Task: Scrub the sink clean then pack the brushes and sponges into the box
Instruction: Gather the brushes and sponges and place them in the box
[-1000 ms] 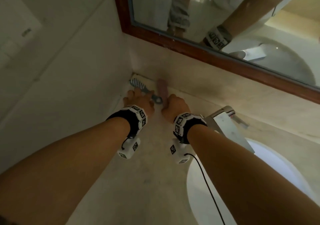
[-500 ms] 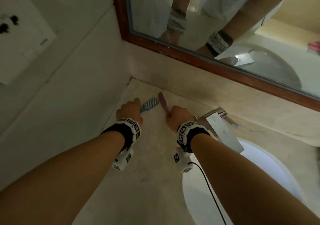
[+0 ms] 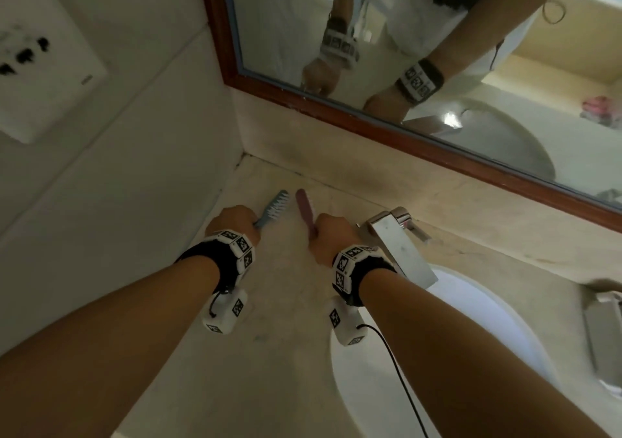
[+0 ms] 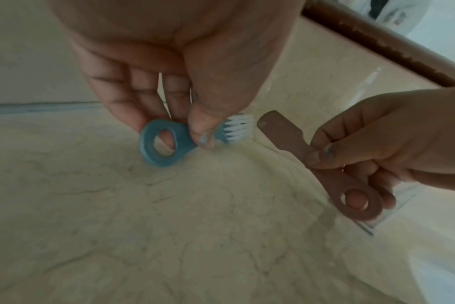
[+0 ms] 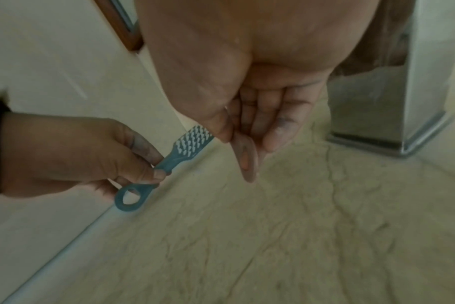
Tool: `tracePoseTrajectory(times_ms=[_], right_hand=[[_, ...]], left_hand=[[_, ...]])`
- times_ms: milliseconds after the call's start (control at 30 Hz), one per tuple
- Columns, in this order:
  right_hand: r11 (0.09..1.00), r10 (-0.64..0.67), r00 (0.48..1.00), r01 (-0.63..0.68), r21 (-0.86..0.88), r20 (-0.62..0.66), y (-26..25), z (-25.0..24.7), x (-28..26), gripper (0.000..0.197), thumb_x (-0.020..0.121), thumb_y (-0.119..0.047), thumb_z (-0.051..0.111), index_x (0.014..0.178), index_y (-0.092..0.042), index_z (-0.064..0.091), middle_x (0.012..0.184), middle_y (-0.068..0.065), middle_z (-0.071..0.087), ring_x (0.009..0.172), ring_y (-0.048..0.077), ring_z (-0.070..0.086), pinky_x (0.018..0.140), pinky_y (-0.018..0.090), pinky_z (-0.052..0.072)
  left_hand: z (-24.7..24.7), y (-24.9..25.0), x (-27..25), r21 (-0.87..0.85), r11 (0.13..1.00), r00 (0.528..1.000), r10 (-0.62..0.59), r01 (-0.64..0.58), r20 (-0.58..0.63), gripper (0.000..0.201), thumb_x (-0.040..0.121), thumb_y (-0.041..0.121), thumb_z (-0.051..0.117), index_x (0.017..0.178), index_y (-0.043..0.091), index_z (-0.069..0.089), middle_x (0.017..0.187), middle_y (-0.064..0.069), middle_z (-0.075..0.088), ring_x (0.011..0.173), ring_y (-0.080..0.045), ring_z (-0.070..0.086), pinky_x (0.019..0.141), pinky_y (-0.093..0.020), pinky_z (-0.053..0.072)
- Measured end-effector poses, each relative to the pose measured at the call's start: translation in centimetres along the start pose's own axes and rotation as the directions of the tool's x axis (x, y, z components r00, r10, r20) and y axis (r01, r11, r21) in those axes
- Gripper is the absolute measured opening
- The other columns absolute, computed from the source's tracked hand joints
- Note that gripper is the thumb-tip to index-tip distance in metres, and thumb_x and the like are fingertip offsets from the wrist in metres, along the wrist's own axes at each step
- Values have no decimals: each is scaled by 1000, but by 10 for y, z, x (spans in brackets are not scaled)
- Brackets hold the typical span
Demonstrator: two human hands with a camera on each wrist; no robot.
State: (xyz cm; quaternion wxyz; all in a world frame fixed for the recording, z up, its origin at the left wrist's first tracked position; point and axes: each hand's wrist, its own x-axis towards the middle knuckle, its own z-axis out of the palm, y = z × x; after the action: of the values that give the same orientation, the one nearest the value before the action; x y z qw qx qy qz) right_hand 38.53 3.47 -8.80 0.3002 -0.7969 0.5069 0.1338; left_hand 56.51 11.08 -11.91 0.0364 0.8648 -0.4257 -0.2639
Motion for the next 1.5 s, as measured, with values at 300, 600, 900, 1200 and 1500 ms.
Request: tracePoseTrajectory(times_ms=[300,600,900,1200,1500], right_hand=[[990,-138,974,135,-30,-177,-11,-87,-65,9,92,-22,51,100,-17,51,88,4,61,73,22,58,59,31,45],[974,-228,835,201,-108,-501,-40,-191,-193,24,90,-14,50,114,-11,52,100,13,65,91,34,62,66,34,45],[995,-97,595,59,-77,-798,-34,-245,-330,17,94,-24,49,101,-10,54,92,11,64,80,32,61,62,34,45],[997,53,493,-82,14,-868,33,-273,-431,17,93,-26,49,106,-15,54,96,5,63,79,24,59,68,35,49],[982,156,457,-169,86,-876,163,-273,-523,18,93,-26,49,106,-16,55,95,4,62,82,25,61,74,37,53]], left_hand=[[-83,42,-73,-87,995,984,34,-50,-174,14,85,32,70,95,23,72,94,-3,71,69,-20,56,63,-25,46],[-215,106,-159,-31,957,869,247,-287,-429,14,85,24,65,90,17,77,88,-6,73,74,-27,64,68,-31,56],[-270,171,-253,-61,852,746,418,-520,-519,14,82,25,67,71,17,69,66,-3,66,64,-24,60,61,-28,49],[-251,251,-339,-117,732,668,528,-671,-525,11,80,27,71,73,20,68,76,-3,71,73,-24,67,75,-35,58],[-173,375,-428,-128,653,626,626,-747,-465,6,81,26,71,77,21,69,79,-2,71,73,-23,65,73,-30,55]])
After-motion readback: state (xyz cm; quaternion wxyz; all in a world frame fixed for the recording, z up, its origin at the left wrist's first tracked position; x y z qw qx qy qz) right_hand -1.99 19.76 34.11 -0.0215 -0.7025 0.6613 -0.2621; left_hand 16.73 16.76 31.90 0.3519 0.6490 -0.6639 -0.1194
